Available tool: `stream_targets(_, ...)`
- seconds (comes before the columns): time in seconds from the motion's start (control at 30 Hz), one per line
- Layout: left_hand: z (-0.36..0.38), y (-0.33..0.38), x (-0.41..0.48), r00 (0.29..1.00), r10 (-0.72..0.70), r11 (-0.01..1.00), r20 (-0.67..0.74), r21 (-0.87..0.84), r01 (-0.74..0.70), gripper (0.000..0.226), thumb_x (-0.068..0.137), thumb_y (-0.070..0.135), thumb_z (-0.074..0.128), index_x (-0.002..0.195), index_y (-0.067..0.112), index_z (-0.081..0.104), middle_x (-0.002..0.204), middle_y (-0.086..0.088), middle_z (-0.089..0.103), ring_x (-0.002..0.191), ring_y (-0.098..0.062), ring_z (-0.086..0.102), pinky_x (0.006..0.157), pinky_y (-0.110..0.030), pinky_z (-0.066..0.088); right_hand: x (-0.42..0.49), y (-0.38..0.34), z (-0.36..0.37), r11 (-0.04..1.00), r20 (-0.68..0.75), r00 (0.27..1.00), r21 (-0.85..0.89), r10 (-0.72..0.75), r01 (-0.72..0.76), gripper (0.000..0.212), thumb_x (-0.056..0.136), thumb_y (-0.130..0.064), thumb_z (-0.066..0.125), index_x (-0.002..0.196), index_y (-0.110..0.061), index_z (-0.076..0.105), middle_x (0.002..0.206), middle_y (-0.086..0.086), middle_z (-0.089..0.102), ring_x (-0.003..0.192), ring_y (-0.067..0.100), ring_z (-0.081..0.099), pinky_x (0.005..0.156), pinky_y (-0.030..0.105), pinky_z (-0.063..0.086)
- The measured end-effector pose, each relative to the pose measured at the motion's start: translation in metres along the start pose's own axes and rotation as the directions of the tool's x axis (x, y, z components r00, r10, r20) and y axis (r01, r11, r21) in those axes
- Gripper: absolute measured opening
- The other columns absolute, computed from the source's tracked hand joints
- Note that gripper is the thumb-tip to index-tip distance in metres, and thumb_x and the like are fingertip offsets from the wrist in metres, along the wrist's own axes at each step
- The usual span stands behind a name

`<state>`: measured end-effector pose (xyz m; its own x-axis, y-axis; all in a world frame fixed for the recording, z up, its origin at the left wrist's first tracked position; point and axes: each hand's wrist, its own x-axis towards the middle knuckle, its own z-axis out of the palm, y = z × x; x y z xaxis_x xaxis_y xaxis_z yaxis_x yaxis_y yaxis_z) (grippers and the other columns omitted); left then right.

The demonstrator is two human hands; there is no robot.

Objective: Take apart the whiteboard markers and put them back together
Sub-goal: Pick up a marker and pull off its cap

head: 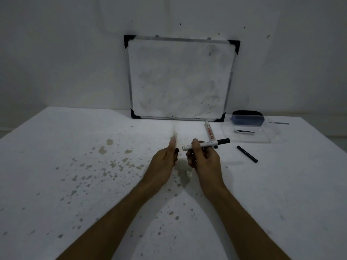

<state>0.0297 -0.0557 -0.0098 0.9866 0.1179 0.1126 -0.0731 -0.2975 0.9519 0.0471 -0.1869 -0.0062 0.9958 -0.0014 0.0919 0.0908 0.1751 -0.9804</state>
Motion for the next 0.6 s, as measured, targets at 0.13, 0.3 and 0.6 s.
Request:
stream_targets(0.13, 0.002, -0.006, -0.004, 0.999, 0.033, 0.999, 0.02, 0.024, -0.033, 0.043, 0.106, 0.053, 0.032, 0.079, 0.023, 0.048, 0.074, 0.004, 0.047, 0.069, -0.011, 0.044, 0.068, -0.033, 0.041, 0.002, 0.001, -0.003, 0.998, 0.003, 0.999, 0.012, 0.054, -0.054, 0.039, 0.1, -0.038, 0.061, 0.097, -0.002, 0.076, 0.066, 0.0, 0.063, 0.056, 0.01, 0.053, 0.055, 0.023, 0.047)
stream_targets(0.3, -0.008, -0.012, 0.002, 0.974, 0.154, 0.976, -0.163, 0.176, -0.125, 0.029, 0.105, 0.043, 0.047, 0.101, 0.02, 0.065, 0.084, 0.008, 0.064, 0.068, -0.005, 0.057, 0.063, -0.015, 0.048, 0.006, -0.002, -0.008, 0.968, -0.003, 0.981, 0.164, 0.194, -0.191, 0.035, 0.099, -0.035, 0.063, 0.099, -0.002, 0.072, 0.072, 0.006, 0.065, 0.057, 0.012, 0.056, 0.053, 0.021, 0.049)
stream_targets(0.6, -0.035, -0.039, 0.015, 0.941, 0.27, 0.765, -0.202, 0.638, -0.082, 0.026, 0.09, 0.041, 0.072, 0.11, 0.027, 0.08, 0.107, -0.002, 0.069, 0.097, -0.022, 0.062, 0.082, -0.038, 0.056, 0.015, -0.004, -0.018, 0.837, 0.127, 0.937, 0.423, 0.324, -0.347, 0.029, 0.1, -0.027, 0.063, 0.086, -0.002, 0.071, 0.068, 0.006, 0.061, 0.048, 0.009, 0.051, 0.045, 0.02, 0.045)
